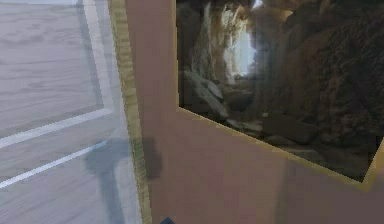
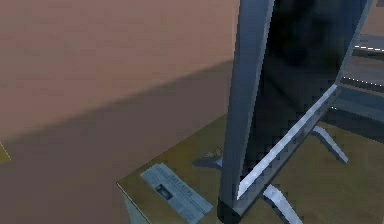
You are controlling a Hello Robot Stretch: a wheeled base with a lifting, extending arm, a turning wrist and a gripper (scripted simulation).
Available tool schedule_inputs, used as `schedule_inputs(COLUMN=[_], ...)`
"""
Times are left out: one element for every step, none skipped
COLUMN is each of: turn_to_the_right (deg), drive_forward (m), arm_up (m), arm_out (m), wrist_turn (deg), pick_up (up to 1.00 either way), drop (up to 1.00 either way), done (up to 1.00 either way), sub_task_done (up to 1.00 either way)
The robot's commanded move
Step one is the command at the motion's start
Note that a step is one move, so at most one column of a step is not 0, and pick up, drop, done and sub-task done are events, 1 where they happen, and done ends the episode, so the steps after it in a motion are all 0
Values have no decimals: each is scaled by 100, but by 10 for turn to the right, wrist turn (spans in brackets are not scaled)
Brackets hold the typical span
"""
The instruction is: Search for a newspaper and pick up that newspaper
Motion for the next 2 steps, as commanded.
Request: schedule_inputs(turn_to_the_right=[0,0], drive_forward=[0,0], arm_up=[50,28], arm_out=[0,0], wrist_turn=[0,0], pick_up=[0,0], drop=[0,0], done=[0,0], sub_task_done=[0,0])
